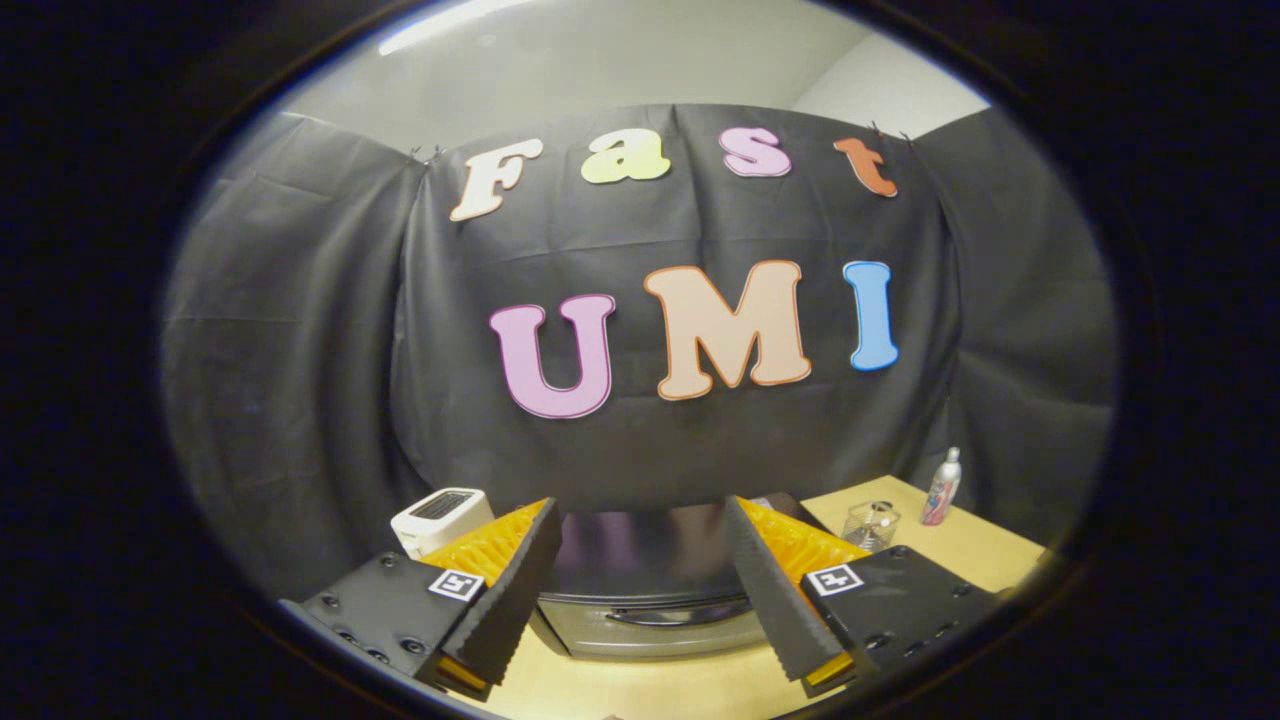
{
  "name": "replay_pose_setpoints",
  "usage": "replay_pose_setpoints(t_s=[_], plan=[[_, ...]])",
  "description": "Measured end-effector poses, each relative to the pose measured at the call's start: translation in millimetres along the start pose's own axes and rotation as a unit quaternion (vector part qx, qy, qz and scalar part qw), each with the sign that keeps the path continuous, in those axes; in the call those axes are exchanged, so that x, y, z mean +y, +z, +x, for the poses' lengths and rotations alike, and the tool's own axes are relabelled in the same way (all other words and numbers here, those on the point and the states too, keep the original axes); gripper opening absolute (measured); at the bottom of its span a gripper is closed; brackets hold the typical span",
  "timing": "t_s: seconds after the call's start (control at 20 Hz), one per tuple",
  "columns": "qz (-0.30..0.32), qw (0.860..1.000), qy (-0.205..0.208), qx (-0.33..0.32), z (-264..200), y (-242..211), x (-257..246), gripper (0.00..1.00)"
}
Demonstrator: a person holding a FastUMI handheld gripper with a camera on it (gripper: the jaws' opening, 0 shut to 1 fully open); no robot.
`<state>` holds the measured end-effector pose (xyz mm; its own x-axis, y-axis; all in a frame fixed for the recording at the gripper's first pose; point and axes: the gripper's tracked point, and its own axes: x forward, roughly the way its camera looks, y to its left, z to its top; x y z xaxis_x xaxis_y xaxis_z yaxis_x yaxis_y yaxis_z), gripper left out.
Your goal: Open the toaster oven, put the food inside, and close the toaster oven door.
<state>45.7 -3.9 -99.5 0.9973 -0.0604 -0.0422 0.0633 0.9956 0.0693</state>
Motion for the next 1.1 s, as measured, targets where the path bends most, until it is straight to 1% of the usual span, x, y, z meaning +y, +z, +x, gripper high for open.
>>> replay_pose_setpoints(t_s=[0.1,0.3,0.4,0.5,0.7,0.8,0.85,0.95,1.1], plan=[[0.002,1.000,-0.003,0.006,10,-20,-3,1.00],[-0.019,0.999,-0.015,0.024,32,-61,-11,1.00],[-0.029,0.999,-0.030,0.031,42,-80,-18,0.99],[-0.037,0.998,-0.039,0.035,51,-94,-22,0.99],[-0.035,0.997,-0.046,0.045,63,-120,-28,0.99],[-0.040,0.996,-0.055,0.054,64,-130,-35,0.99],[-0.039,0.996,-0.052,0.055,64,-133,-35,0.98],[-0.029,0.997,-0.052,0.041,64,-133,-39,0.98],[-0.014,0.999,-0.051,0.003,62,-131,-41,0.97]])
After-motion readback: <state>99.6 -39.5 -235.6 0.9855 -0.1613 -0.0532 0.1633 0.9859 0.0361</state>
